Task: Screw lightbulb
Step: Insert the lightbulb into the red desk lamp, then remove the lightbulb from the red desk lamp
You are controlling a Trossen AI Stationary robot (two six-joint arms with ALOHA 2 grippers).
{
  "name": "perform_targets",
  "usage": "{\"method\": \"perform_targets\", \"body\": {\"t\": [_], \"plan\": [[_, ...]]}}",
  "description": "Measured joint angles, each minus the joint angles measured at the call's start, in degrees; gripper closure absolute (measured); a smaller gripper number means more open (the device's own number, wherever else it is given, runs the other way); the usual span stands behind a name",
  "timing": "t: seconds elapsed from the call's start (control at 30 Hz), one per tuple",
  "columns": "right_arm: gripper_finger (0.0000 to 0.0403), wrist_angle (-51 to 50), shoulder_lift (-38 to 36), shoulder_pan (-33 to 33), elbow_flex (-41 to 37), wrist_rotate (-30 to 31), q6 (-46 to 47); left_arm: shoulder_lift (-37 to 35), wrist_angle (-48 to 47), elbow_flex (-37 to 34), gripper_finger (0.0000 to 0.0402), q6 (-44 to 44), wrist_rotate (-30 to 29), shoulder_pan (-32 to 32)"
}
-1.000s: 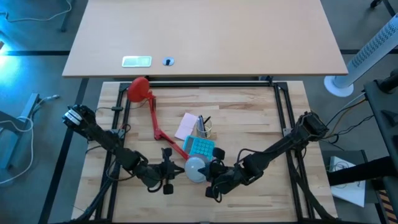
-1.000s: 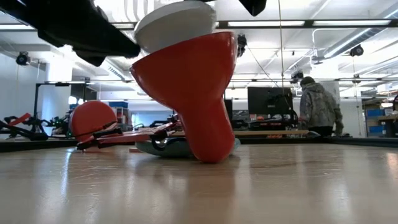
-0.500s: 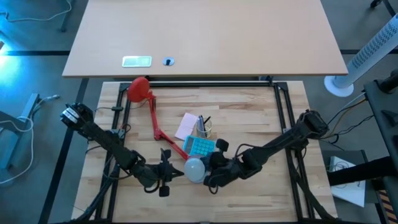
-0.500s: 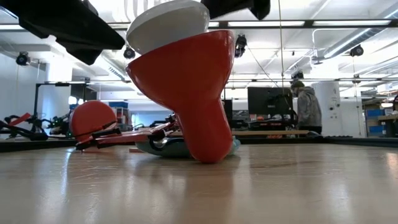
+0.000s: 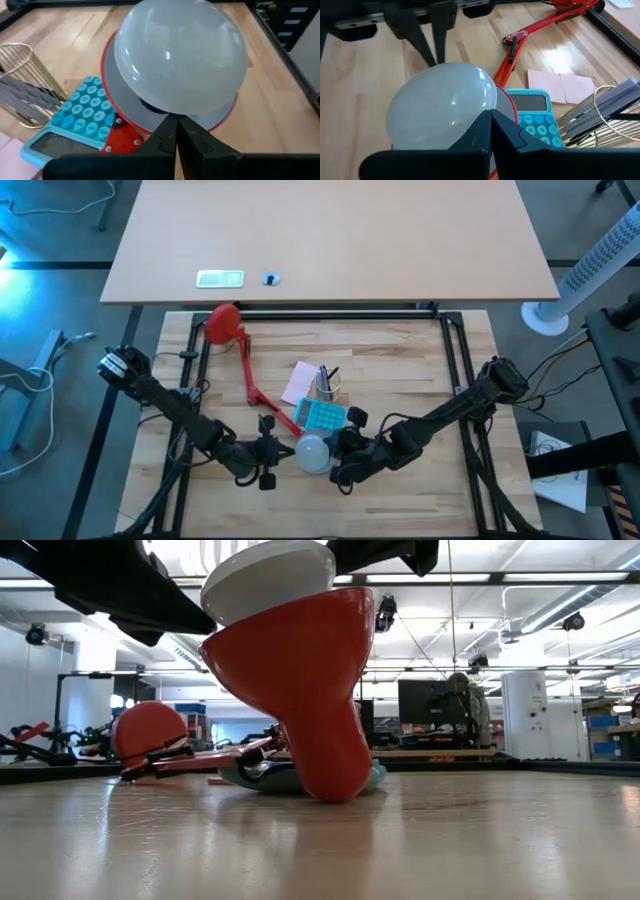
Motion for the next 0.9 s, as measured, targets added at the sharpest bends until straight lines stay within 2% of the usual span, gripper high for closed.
{"method": "perform_targets", "body": {"t": [0.27, 0.5, 0.7, 0.9], "plan": [[0.0403, 0.55, -0.17, 1.10, 0.07, -3.74, 2.70, -1.09, -0.74, -0.04, 0.0401, 4.07, -2.39, 2.84], [0.0403, 0.69, -1.56, 2.35, 0.15, -4.37, 3.01, -7.16, -5.06, 0.07, 0.0401, 6.02, -2.54, 3.93], [0.0403, 0.62, -2.16, 2.49, 0.17, -3.73, 2.59, -12.51, -11.17, 0.07, 0.0401, -0.16, -1.81, -1.10], [0.0403, 0.81, -2.17, 2.66, 0.15, -1.38, -1.92, -11.34, -9.88, 0.07, 0.0401, -6.41, -3.21, -9.78]]}}
